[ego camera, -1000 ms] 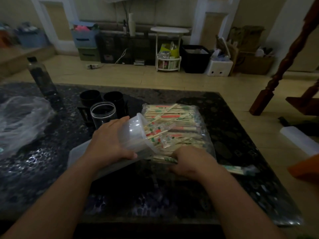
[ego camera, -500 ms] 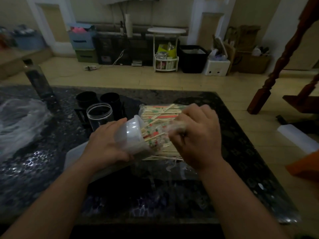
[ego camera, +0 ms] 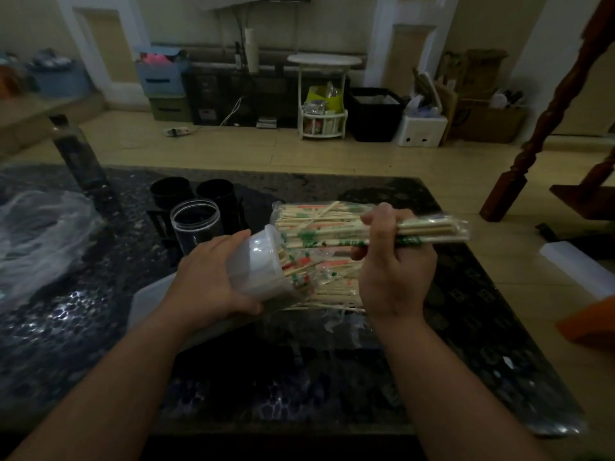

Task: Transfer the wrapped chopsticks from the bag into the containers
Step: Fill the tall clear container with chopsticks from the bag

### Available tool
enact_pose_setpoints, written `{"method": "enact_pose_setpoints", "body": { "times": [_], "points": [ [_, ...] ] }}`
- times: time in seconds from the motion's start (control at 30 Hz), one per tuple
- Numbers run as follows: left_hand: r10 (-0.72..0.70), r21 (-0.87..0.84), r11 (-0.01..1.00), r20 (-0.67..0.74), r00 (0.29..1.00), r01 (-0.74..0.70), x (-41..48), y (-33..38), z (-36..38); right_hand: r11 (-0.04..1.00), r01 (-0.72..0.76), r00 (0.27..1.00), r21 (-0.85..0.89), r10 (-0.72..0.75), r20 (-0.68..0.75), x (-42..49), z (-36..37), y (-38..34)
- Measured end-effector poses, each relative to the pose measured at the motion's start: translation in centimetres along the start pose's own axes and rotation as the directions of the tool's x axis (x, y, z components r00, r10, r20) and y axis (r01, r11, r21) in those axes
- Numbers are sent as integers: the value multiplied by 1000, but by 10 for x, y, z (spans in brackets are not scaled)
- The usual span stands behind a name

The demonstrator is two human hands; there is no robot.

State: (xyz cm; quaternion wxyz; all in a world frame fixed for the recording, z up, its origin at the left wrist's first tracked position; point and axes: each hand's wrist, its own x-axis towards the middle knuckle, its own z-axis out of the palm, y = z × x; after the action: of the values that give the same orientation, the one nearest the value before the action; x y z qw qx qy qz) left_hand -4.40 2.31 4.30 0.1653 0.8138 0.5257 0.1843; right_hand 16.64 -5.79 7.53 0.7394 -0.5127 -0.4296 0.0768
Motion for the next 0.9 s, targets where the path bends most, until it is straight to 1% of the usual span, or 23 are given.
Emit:
{"method": "enact_pose_setpoints", "body": {
  "times": [0.1, 0.17, 0.23, 0.3, 0.33, 0.4, 0.43, 0.47, 0.5, 0.57, 0.6, 0.63, 0.67, 0.73, 0.77, 0.8, 0.83, 0.9],
  "points": [
    [-5, -8, 1000, 3, 1000, 5, 0, 0, 0, 992, -111, 991, 55, 115, -69, -1, 0, -3],
    [-8, -8, 1000, 6, 1000, 8, -1, 1, 0, 979, -185, 978, 85, 192, -84, 0, -1, -3],
    [0, -2, 1000, 16, 1000, 0, -1, 2, -1, 970, -227, 972, 89, 231, -41, 2, -2, -3],
    [6, 0, 1000, 21, 1000, -6, -1, 1, 0, 944, -323, 944, 69, 316, 96, 4, -2, -2],
    [7, 1, 1000, 20, 1000, -7, -1, 1, 0, 915, -403, 901, 22, 392, 183, 5, -2, 0],
    [10, -1, 1000, 16, 1000, -10, -1, 2, 0, 827, -553, 770, -103, 554, 316, 4, 1, 7],
    [11, -6, 1000, 13, 1000, -11, -1, 2, 0, 779, -618, 712, -111, 613, 343, 2, 3, 11],
    [13, -9, 1000, 9, 1000, -13, -1, 2, 1, 733, -678, 677, -60, 654, 337, 1, 5, 13],
    [14, -11, 1000, 7, 1000, -14, -1, 2, 0, 693, -720, 665, 16, 684, 298, 2, 6, 15],
    [13, -8, 1000, 6, 1000, -13, -1, 2, 0, 661, -736, 677, 146, 713, 186, 6, 6, 17],
    [12, -5, 1000, 6, 1000, -12, -2, 2, 0, 664, -729, 685, 167, 710, 165, 8, 6, 18],
    [12, -3, 1000, 7, 1000, -12, -2, 2, 0, 670, -726, 687, 153, 701, 189, 7, 6, 18],
    [11, -3, 1000, 9, 1000, -11, -2, 2, 0, 669, -734, 673, 113, 697, 248, 5, 7, 18],
    [12, -11, 1000, 10, 1000, -12, -2, 3, 0, 635, -771, 600, 47, 700, 387, -2, 8, 17],
    [12, -16, 1000, 9, 1000, -12, -2, 4, 0, 613, -788, 569, 47, 697, 436, -4, 8, 16],
    [13, -17, 1000, 10, 1000, -12, -2, 4, 0, 592, -802, 559, 88, 689, 461, -4, 8, 15],
    [12, -20, 1000, 12, 1000, -12, -2, 4, 0, 562, -810, 569, 166, 685, 455, -2, 8, 15],
    [13, -28, 1000, 13, 1000, -13, -3, 4, 0, 513, -797, 603, 318, 704, 375, 3, 7, 20]
  ]
}}
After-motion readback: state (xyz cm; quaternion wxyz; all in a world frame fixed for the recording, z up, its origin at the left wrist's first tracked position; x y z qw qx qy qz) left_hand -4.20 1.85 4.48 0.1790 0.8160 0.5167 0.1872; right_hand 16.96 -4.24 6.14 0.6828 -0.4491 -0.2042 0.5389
